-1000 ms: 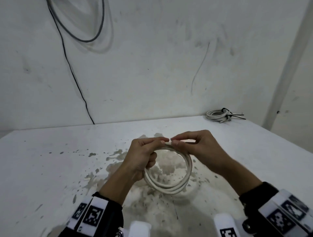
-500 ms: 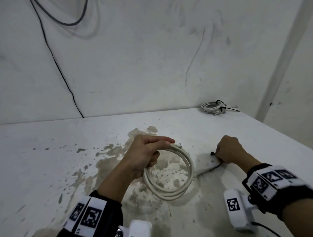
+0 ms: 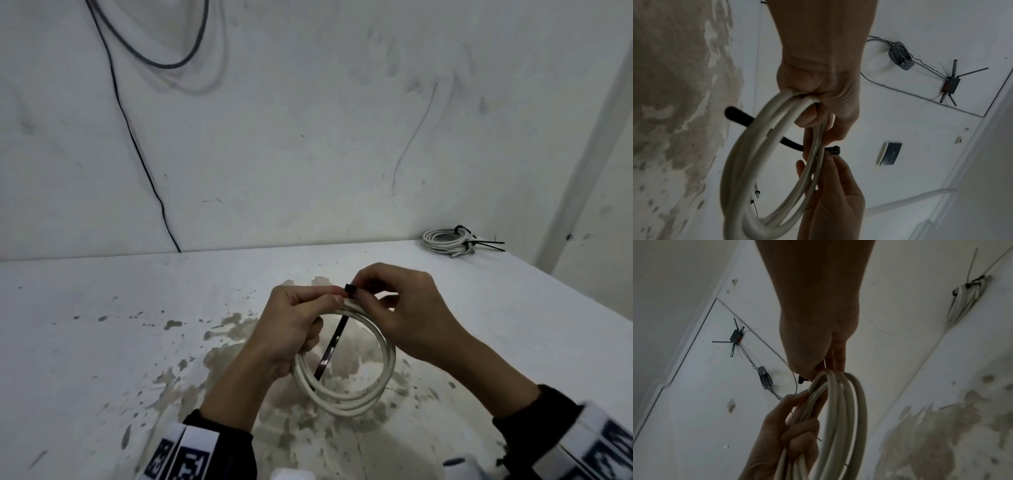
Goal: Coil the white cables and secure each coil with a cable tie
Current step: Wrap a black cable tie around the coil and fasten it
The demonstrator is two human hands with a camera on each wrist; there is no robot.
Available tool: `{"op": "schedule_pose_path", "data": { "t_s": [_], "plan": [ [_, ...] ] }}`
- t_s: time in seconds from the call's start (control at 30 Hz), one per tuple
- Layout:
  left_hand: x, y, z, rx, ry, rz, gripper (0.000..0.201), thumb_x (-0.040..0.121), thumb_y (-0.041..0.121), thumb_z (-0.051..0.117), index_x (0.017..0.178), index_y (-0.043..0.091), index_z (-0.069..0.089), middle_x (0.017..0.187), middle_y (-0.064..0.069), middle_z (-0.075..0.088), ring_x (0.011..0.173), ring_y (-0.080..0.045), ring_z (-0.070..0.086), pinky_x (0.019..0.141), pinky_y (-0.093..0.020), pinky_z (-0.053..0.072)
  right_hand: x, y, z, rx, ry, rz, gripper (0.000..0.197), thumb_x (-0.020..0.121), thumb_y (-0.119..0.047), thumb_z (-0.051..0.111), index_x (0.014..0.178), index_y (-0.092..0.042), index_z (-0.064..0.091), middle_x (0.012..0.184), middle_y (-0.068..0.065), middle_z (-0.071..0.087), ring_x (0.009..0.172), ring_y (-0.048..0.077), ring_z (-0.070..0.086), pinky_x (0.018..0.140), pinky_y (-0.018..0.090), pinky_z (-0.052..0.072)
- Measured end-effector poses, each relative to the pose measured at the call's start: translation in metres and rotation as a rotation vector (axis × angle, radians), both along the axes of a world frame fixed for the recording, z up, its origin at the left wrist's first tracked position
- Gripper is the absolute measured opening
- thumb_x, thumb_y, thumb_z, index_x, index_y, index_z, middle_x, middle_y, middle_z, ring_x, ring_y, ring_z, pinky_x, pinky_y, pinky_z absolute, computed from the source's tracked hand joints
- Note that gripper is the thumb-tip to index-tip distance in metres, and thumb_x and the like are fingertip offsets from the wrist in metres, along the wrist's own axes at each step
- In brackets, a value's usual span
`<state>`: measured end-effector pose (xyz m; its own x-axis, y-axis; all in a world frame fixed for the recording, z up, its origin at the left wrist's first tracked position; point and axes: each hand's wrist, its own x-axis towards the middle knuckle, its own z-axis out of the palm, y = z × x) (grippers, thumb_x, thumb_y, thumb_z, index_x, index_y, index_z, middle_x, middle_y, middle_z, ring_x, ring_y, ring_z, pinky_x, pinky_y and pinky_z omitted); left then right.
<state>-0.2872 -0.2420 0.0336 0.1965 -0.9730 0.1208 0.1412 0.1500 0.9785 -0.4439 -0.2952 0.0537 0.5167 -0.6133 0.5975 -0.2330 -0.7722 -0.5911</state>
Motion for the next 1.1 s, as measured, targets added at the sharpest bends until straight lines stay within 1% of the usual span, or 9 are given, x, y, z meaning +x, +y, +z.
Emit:
{"op": "schedule_pose_path", "data": {
  "t_s": [0.13,0.27,0.33,0.43,0.6,0.73,0.87,0.97,1.1],
  "plan": [
    [0.006,0.000,0.002,-0.031,-0.057,0.013,0.019,0.084,0.000,0.060,0.078,0.009,0.077,0.068,-0.021,0.033,0.033,-0.008,0.016,0.036,-0.013,0.017,0.005,-0.003,-0.001,-0.034,-0.042,-0.013,0.012,0.084,-0.001,0.061,0.084,-0.012,0.064,0.079,-0.016,0.063,0.073,0.007,0.066,0.055,0.011,0.048],
    [0.013,0.001,0.003,-0.028,-0.075,0.020,0.016,0.083,0.002,0.062,0.080,0.008,0.077,0.069,-0.021,0.035,0.034,-0.009,0.016,0.036,-0.013,0.018,0.011,-0.005,0.002,-0.120,-0.108,-0.018,0.011,0.082,-0.003,0.061,0.085,-0.013,0.065,0.080,-0.014,0.064,0.069,0.008,0.066,0.058,0.015,0.052],
    [0.015,0.001,0.003,-0.024,-0.081,0.004,0.017,0.084,0.003,0.061,0.081,0.009,0.077,0.067,-0.020,0.034,0.034,-0.008,0.016,0.036,-0.013,0.018,0.013,-0.008,0.003,-0.120,-0.134,-0.033,0.012,0.083,-0.002,0.061,0.087,-0.012,0.066,0.080,-0.016,0.063,0.070,0.008,0.066,0.061,0.019,0.055],
    [0.016,0.004,0.005,-0.026,-0.075,-0.027,0.018,0.084,0.002,0.061,0.080,0.009,0.077,0.062,-0.010,0.035,0.033,-0.007,0.017,0.035,-0.012,0.019,0.014,-0.010,0.007,-0.121,-0.194,-0.081,0.014,0.084,0.001,0.061,0.087,-0.012,0.066,0.076,-0.016,0.063,0.069,0.007,0.066,0.062,0.017,0.054],
    [0.016,0.003,0.007,-0.031,-0.049,0.010,0.017,0.083,0.001,0.061,0.079,0.008,0.077,0.052,-0.002,0.034,0.032,-0.007,0.017,0.035,-0.012,0.019,0.019,-0.006,0.011,0.141,-0.168,-0.079,0.014,0.085,-0.002,0.061,0.078,-0.014,0.064,0.070,-0.001,0.066,0.060,0.014,0.067,0.062,0.032,0.058],
    [0.016,0.003,0.007,-0.045,-0.035,0.097,0.016,0.082,0.001,0.062,0.079,0.007,0.076,0.038,0.001,0.032,0.031,-0.008,0.018,0.035,-0.011,0.019,0.019,0.001,0.012,0.195,-0.042,-0.030,0.016,0.086,-0.007,0.061,0.085,-0.020,0.070,0.081,-0.006,0.070,0.070,0.008,0.069,0.069,0.024,0.057],
    [0.016,0.003,0.008,-0.058,-0.038,0.159,0.016,0.083,0.002,0.063,0.080,0.010,0.076,0.034,0.001,0.038,0.029,-0.007,0.020,0.035,-0.012,0.020,0.019,0.006,0.013,0.231,0.038,0.028,0.019,0.081,-0.017,0.069,0.098,-0.025,0.071,0.090,-0.008,0.072,0.084,0.007,0.068,0.079,0.025,0.056],
    [0.015,0.003,0.008,-0.061,-0.024,0.195,0.016,0.084,0.002,0.061,0.081,0.010,0.075,0.032,0.004,0.039,0.029,-0.007,0.020,0.034,-0.014,0.019,0.021,0.008,0.008,0.206,0.016,0.023,0.042,0.070,-0.009,0.078,0.108,-0.022,0.067,0.096,-0.009,0.070,0.086,0.007,0.067,0.083,0.026,0.056],
    [0.011,0.001,0.004,-0.023,0.016,0.223,0.016,0.084,0.003,0.061,0.087,0.010,0.075,0.039,-0.001,0.045,0.030,-0.008,0.021,0.034,-0.014,0.019,0.026,0.009,0.002,0.039,0.034,-0.069,0.038,0.073,-0.002,0.074,0.106,-0.017,0.065,0.091,-0.009,0.068,0.083,0.004,0.065,0.079,0.017,0.053]
  ]
}}
